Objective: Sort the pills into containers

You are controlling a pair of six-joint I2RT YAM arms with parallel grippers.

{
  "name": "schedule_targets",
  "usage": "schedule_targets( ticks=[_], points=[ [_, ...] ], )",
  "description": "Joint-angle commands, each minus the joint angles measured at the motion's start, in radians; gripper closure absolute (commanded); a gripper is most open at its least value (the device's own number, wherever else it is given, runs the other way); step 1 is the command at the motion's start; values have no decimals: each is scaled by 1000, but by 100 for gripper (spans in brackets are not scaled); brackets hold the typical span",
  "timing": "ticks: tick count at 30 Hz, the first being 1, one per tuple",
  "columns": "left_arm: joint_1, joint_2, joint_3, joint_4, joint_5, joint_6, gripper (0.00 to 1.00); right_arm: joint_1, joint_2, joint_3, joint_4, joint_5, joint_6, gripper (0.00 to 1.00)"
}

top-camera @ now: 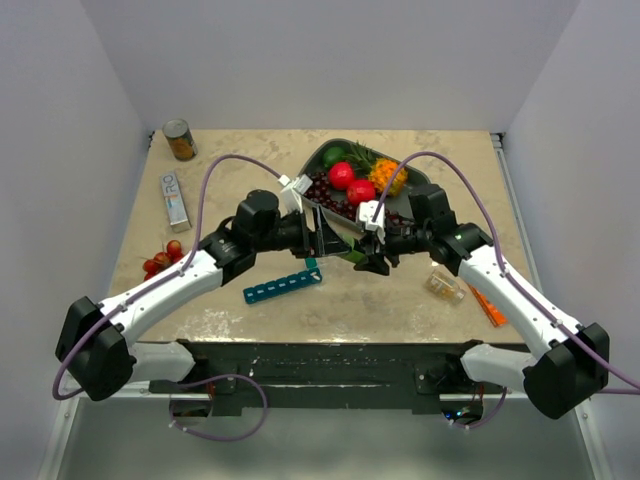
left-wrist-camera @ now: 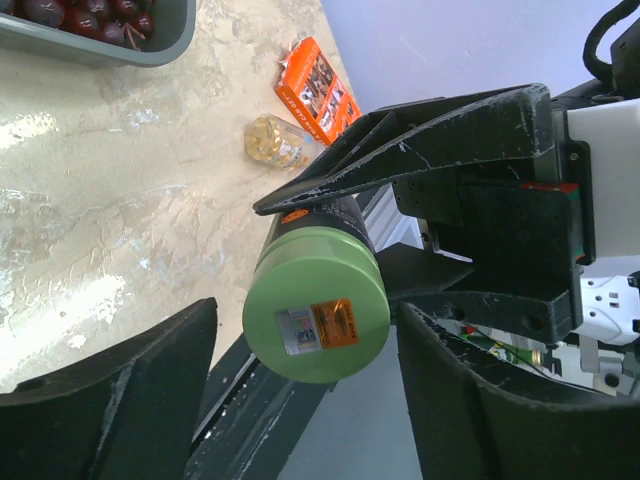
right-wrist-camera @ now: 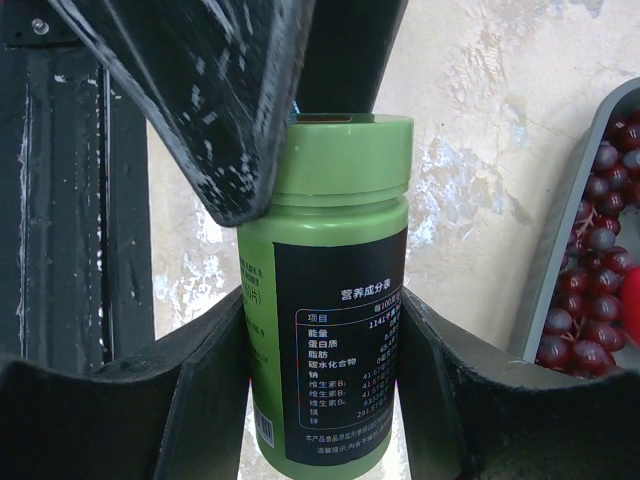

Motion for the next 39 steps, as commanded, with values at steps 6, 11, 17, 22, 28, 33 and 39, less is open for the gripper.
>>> schedule_targets(
  ticks=[6, 11, 17, 22, 28, 33, 39],
  points=[
    [-8, 17, 43, 72, 56, 75, 66, 7, -26, 32, 19, -37, -9, 100],
    [-7, 14, -25, 203, 304, 260, 84, 7, -29, 20, 5, -137, -14, 100],
    [-8, -80, -106, 229, 516, 792, 79, 7, 1, -17, 17, -408, 21, 100],
    [-5, -170, -131, 238, 331, 943, 47, 6, 32, -34, 68, -442, 75, 100],
    [-5, -276, -178, 281, 111, 780, 1, 4, 17, -31, 44, -357, 37, 100],
    [-5, -409, -219, 310, -86, 571, 1, 6, 0, -31, 4, -281, -35, 100],
    [22, -445, -120, 62, -370, 233, 1, 3, -17, -34, -12, -176, -72, 100]
  ],
)
